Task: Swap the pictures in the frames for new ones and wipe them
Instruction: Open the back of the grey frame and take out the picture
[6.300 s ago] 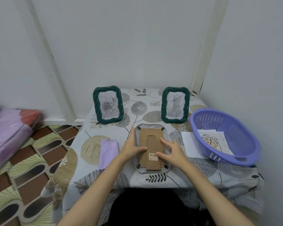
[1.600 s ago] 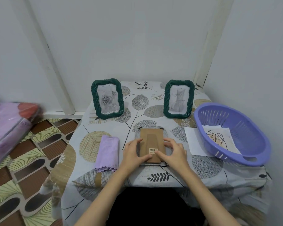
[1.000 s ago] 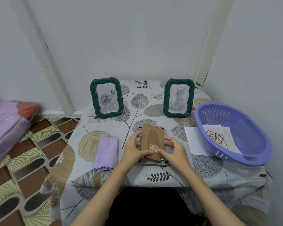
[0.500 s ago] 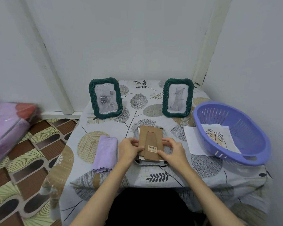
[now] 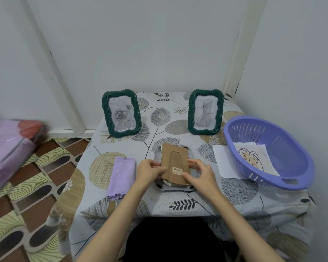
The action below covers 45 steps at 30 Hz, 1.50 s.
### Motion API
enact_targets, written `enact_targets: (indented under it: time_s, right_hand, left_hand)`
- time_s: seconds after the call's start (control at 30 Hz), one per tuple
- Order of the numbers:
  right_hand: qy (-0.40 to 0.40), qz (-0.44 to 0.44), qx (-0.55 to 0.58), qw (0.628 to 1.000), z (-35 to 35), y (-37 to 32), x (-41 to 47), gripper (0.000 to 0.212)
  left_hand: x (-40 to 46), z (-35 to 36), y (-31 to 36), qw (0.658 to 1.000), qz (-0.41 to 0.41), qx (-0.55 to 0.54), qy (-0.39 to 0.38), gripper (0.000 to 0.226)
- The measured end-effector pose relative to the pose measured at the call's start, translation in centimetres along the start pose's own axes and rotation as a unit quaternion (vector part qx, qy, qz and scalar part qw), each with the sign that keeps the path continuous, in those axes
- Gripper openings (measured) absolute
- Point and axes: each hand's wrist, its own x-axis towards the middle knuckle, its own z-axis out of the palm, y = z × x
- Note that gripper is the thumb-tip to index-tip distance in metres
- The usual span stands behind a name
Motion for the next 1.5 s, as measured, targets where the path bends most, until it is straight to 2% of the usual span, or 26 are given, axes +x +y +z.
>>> enact_targets:
  time_s: [0.07, 0.33, 0.5, 0.67, 0.73, 0.87, 1.0, 1.13, 1.23, 1.3, 1.5]
  right_hand:
    - [-0.002, -0.004, -0.002, 1.000, -0.1, -0.1, 0.0, 0.045]
    - [-0.013, -0.012, -0.068, 0.998, -0.4, -1.1, -0.6, 0.053]
    - [0.006, 0.000, -0.057, 0.998, -0.3, -0.9, -0.2, 0.053]
    - [0.015, -0.014, -0.034, 0.999, -0.2, -1.4, -0.4, 0.056]
    - [0.021, -0.018, -0.007, 1.000, -0.1, -1.5, -0.4, 0.056]
    - [0.017, -0.010, 0.035, 0.999, -0.2, -2.0, -0.2, 0.059]
    - [0.006, -0.017, 0.044, 0.999, -0.3, -2.5, 0.0, 0.056]
    - [0.030, -0.028, -0.046, 0.998, 0.0, -1.6, 0.1, 0.041]
    - [0.005, 0.004, -0.110, 0.994, 0.1, -1.1, 0.2, 0.041]
    - [-0.018, 0.013, -0.121, 0.992, 0.3, -1.1, 0.2, 0.034]
    - [0.012, 0.033, -0.144, 0.989, 0.5, -0.8, 1.0, 0.022]
  left_hand:
    - [0.3, -0.2, -0.2, 1.000, -0.016, 0.009, -0.010, 0.014]
    - [1.2, -0.1, 0.3, 0.994, -0.016, 0.111, -0.009, 0.029]
    - [1.3, -0.1, 0.0, 0.994, 0.015, 0.104, 0.010, 0.030]
    - [1.1, -0.4, -0.3, 0.994, 0.057, 0.091, -0.024, 0.026]
    - [0.8, -0.6, -0.1, 0.995, 0.069, 0.052, -0.041, 0.024]
    - [0.2, -1.0, 0.0, 0.990, 0.093, -0.049, -0.096, 0.073]
    - [0.3, -1.3, -0.4, 0.984, 0.101, -0.079, -0.119, 0.078]
    - [0.0, -2.1, -0.6, 0.984, 0.091, -0.120, -0.090, 0.075]
    - [0.3, -4.0, -1.1, 0.986, 0.088, -0.134, -0.038, 0.073]
    - [0.6, -5.2, -1.6, 0.988, 0.077, -0.131, -0.013, 0.074]
    - [0.4, -6.4, -2.1, 0.990, 0.057, -0.126, 0.005, 0.076]
